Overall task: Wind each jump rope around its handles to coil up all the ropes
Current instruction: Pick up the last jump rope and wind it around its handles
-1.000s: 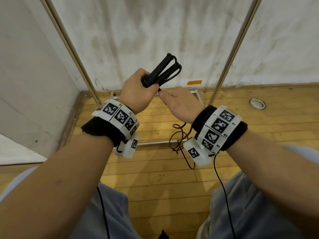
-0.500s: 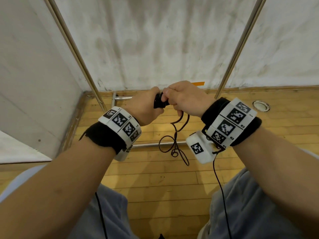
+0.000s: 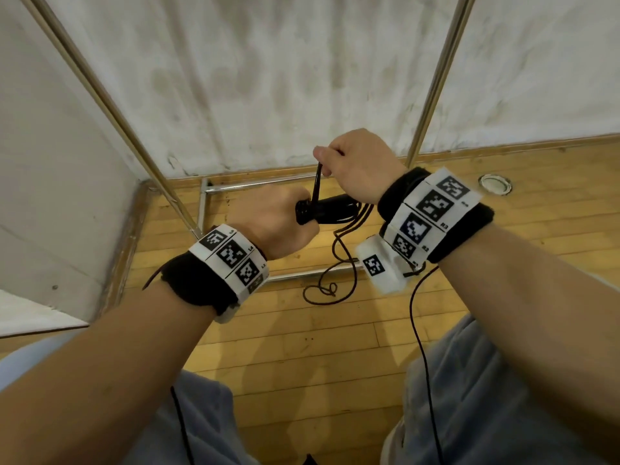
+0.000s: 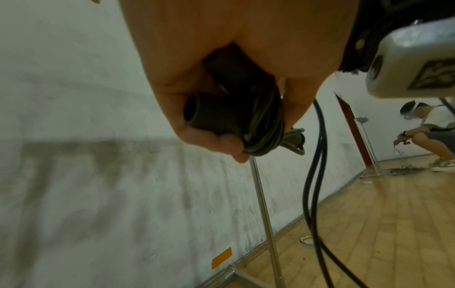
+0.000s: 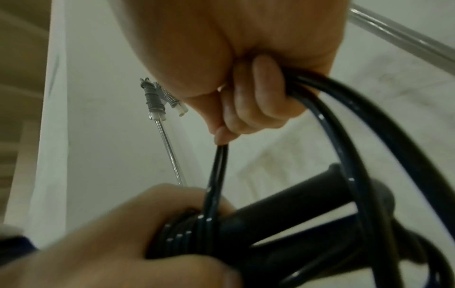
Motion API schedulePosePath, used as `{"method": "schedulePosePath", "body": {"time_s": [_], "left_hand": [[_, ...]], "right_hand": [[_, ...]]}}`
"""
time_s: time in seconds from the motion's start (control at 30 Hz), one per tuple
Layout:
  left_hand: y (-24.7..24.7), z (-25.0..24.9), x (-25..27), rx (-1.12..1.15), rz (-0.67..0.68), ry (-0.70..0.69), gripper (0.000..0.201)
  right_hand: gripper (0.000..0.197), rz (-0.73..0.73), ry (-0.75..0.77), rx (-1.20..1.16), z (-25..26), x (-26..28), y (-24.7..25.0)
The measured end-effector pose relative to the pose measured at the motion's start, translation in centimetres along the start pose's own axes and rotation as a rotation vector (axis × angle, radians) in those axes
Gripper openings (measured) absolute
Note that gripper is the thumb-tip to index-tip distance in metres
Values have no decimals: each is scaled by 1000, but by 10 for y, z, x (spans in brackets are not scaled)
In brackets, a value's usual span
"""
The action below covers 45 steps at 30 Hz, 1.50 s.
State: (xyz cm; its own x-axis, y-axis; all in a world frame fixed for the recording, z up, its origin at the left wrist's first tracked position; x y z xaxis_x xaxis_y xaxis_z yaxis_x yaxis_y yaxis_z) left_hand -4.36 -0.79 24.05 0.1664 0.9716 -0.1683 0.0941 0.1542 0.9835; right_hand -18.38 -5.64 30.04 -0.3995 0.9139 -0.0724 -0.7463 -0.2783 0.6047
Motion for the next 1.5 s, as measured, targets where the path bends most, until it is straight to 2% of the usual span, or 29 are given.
{"method": "schedulePosePath", "body": {"time_s": [0.1, 0.2, 0.3, 0.4, 0.47, 0.57, 0.6, 0.73, 0.9, 1.07, 1.17, 1.23, 1.33, 1.4, 1.5], "left_hand": [[4, -4, 2, 63, -7, -73, 17], [12, -4, 5, 165, -21, -101, 8], [22, -7, 10, 265, -28, -100, 14], [32, -9, 13, 360, -55, -43, 18], [35, -7, 13, 405, -76, 2, 14], [41, -4, 13, 512, -81, 87, 14], [42, -3, 12, 580, -91, 119, 13], [48, 3, 11, 769, -182, 236, 12], [46, 9, 8, 898, -187, 340, 11], [47, 6, 5, 1030, -224, 341, 9], [46, 7, 0, 1075, -244, 365, 18], [46, 9, -3, 1116, -256, 391, 20], [45, 9, -7, 1147, -252, 400, 16], [45, 9, -7, 1135, -241, 398, 9], [46, 9, -7, 1145, -225, 398, 3]], "right_hand": [[51, 9, 4, 65, -8, -3, 2], [52, 19, -6, 18, -14, -7, 8], [48, 44, -57, -54, -21, -8, 19], [54, 128, -118, -184, -23, -7, 20], [50, 159, -177, -292, -25, -8, 14], [25, 168, -266, -429, -28, -5, -1], [22, 181, -274, -426, -30, -3, -7], [40, 275, -312, -429, -30, 2, -30], [48, 346, -377, -541, -33, 2, -47], [52, 322, -349, -601, -36, 2, -56], [39, 181, -257, -601, -34, 4, -59], [24, 64, -111, -504, -30, 7, -59], [10, -3, 42, -357, -27, 12, -58], [12, -30, 76, -268, -27, 15, -55], [16, 43, 58, -159, -26, 17, -55]]}}
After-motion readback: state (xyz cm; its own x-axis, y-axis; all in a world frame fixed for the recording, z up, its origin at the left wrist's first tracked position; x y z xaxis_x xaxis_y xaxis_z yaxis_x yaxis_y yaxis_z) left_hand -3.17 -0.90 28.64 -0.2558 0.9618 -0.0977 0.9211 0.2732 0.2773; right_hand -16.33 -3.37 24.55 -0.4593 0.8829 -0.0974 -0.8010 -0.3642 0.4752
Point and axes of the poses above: each hand's wrist, its own x-axis away from the middle knuckle, its own y-axis out of the back of the hand, z = x × y, the point moved 2 cm from there along -x, towards the middle knuckle, and after that the axes turned 12 degrees about -x, right-handed, at the moved point
